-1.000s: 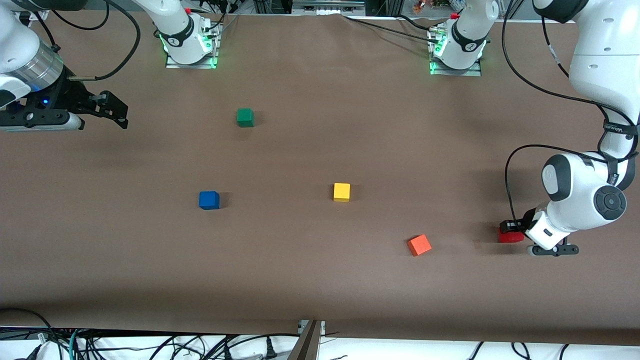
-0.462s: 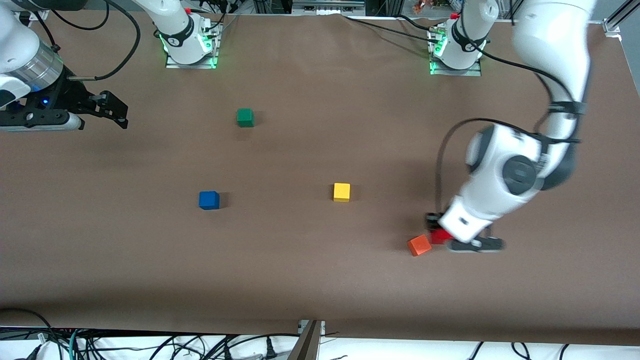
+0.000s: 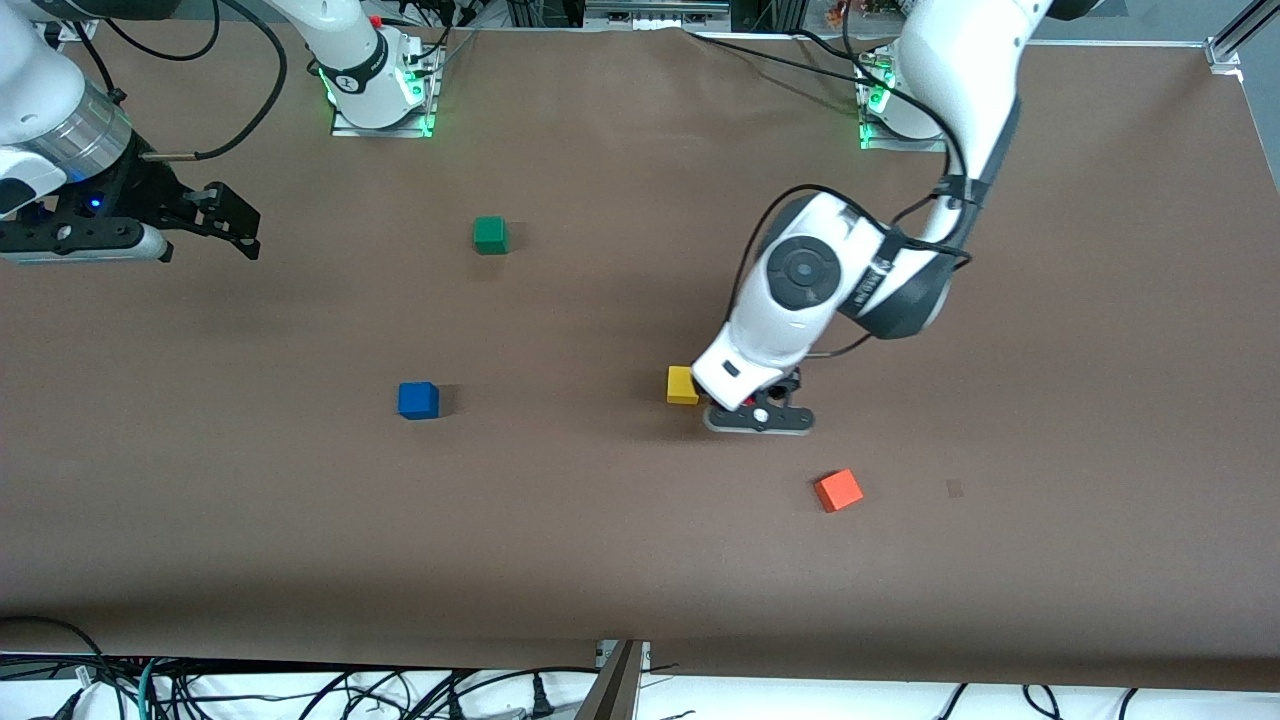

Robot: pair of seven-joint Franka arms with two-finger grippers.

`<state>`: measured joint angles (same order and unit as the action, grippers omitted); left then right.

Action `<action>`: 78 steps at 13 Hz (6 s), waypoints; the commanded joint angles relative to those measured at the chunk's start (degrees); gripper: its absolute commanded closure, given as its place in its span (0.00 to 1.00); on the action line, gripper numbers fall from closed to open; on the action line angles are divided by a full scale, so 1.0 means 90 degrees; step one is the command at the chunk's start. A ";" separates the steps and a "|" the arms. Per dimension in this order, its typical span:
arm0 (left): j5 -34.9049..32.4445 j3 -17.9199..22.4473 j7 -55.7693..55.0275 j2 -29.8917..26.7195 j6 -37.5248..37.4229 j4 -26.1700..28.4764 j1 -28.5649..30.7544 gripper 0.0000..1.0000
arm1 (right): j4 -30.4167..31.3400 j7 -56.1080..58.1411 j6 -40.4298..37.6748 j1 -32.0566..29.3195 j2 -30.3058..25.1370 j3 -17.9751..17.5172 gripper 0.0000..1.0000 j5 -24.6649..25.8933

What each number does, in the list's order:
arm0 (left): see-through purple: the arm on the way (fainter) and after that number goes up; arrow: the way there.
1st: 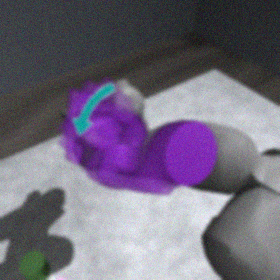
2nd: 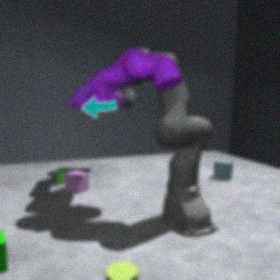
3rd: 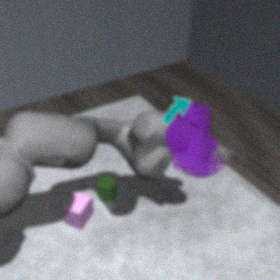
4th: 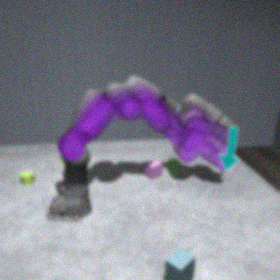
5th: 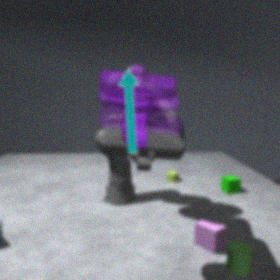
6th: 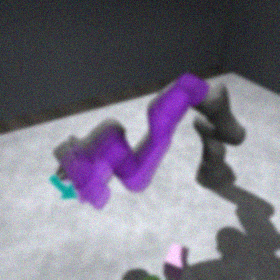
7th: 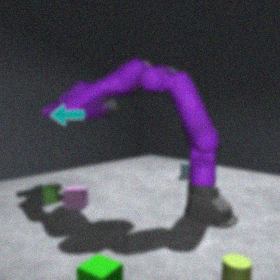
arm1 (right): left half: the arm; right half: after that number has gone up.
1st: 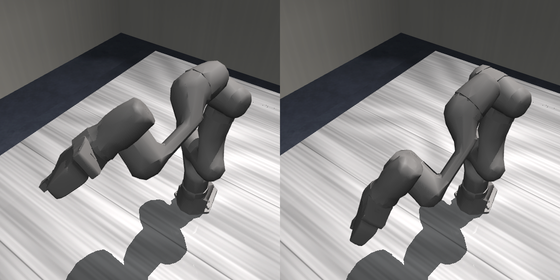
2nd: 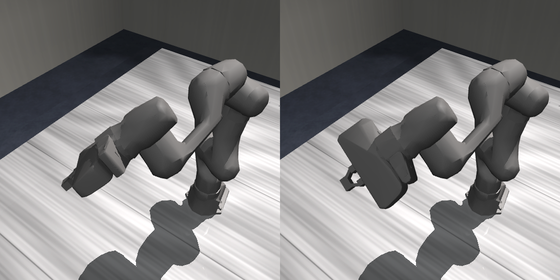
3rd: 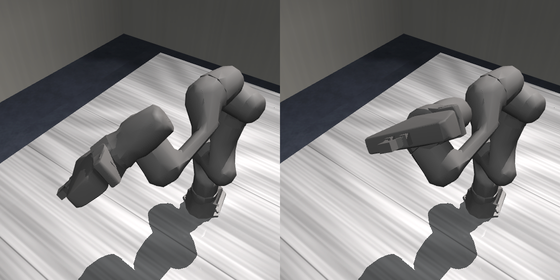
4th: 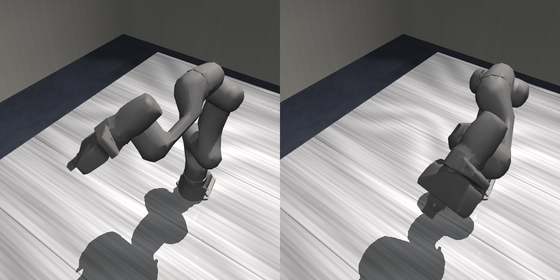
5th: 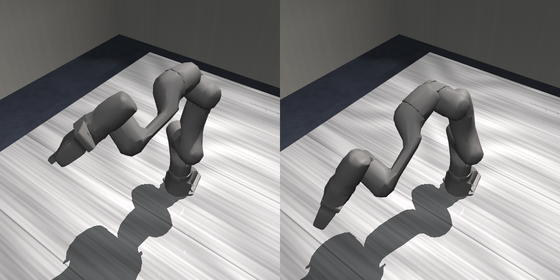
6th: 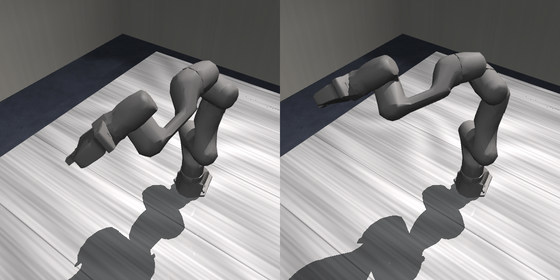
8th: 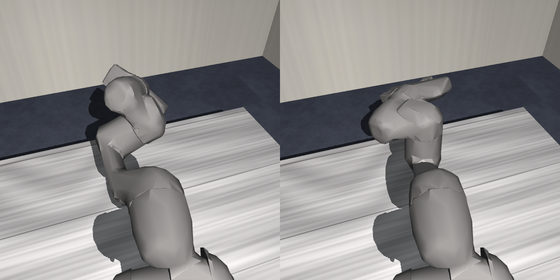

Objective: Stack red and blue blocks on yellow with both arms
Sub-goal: 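Carry the red cube onto the yellow cube while the right gripper reaches out, then release the red cube on yellow while the right gripper lowers to blue, then grasp the blue cube with the right gripper while the left gripper withdraws, then carry the blue cube with the right gripper over the red cube, then lower the blue cube onto the red cube and open the right gripper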

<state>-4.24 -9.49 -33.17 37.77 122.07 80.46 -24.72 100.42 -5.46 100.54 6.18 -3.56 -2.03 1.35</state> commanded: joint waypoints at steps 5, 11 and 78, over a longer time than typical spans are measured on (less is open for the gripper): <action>-0.0085 0.0107 0.0062 0.0530 -0.0097 -0.0298 -0.0613 1.00 | -0.0132 0.0147 0.0040 0.0016 0.1117 -0.0019 0.00 0.0192; -0.0417 0.0107 0.0131 0.0745 -0.0077 -0.0239 -0.0779 1.00 | -0.0181 0.0031 0.1335 0.0191 0.2307 -0.0029 0.00 0.0104; 0.0374 0.0195 0.3070 -0.2790 -0.3944 -0.0229 0.3703 0.00 | -0.4517 -0.5692 0.3096 0.4196 0.6333 0.0049 0.59 -0.0004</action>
<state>-2.16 -7.58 -6.70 13.19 85.90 77.76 8.02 62.14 -56.14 127.92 43.50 51.70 -1.88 0.37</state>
